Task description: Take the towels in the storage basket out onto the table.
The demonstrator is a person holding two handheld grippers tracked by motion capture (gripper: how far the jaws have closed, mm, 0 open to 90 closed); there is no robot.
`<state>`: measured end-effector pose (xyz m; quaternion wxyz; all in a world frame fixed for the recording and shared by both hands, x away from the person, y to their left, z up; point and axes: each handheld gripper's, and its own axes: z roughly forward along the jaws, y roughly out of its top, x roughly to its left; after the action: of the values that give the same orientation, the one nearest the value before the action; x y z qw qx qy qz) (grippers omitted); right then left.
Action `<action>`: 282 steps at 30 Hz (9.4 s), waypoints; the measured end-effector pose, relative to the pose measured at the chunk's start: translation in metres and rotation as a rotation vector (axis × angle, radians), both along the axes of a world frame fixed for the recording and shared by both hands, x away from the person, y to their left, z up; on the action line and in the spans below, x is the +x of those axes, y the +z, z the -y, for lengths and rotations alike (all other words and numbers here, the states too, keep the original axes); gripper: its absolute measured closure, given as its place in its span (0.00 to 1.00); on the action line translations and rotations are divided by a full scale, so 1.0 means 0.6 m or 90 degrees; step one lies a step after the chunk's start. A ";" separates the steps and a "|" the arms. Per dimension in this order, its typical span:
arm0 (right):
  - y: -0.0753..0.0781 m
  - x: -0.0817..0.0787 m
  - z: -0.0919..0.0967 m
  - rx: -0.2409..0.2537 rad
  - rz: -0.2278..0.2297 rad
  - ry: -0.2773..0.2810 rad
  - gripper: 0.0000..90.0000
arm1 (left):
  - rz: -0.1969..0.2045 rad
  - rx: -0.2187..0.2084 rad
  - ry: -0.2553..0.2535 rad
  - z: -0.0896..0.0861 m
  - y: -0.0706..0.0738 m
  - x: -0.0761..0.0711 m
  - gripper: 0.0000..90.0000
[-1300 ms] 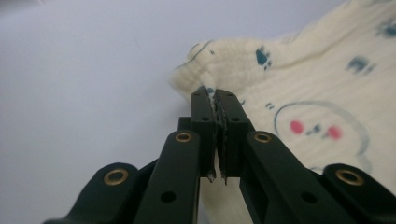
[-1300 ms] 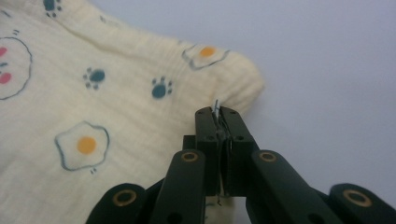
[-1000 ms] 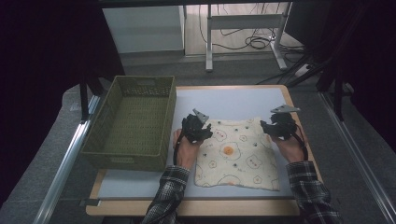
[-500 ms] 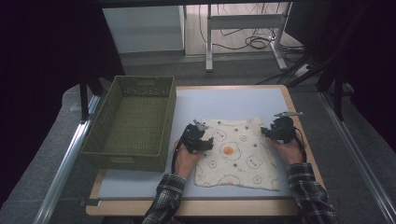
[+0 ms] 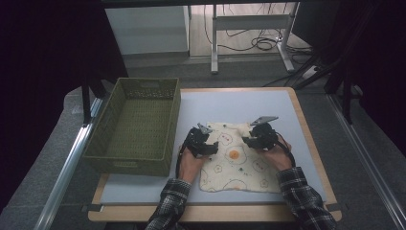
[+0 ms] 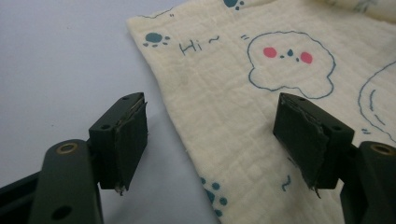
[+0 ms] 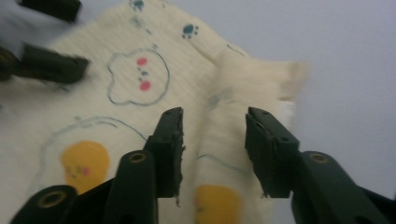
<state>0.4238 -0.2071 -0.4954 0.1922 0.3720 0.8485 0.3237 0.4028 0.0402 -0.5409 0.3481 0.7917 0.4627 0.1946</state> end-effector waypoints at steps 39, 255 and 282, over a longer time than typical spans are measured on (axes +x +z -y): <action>0.019 0.014 0.050 -0.012 0.038 -0.066 0.98 | -0.013 -0.012 -0.002 -0.003 -0.001 0.004 0.29; -0.019 -0.143 0.183 0.046 -0.034 -0.090 0.98 | -0.015 -0.105 -0.199 -0.067 0.004 -0.268 1.00; -0.002 -0.265 0.184 0.075 -0.051 -0.020 0.78 | 0.057 -0.014 -0.078 -0.025 0.027 -0.138 0.46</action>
<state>0.2647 -0.3176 -0.4967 0.1410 0.4083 0.8289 0.3553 0.3201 0.0554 -0.5247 0.3885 0.8051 0.3994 0.2033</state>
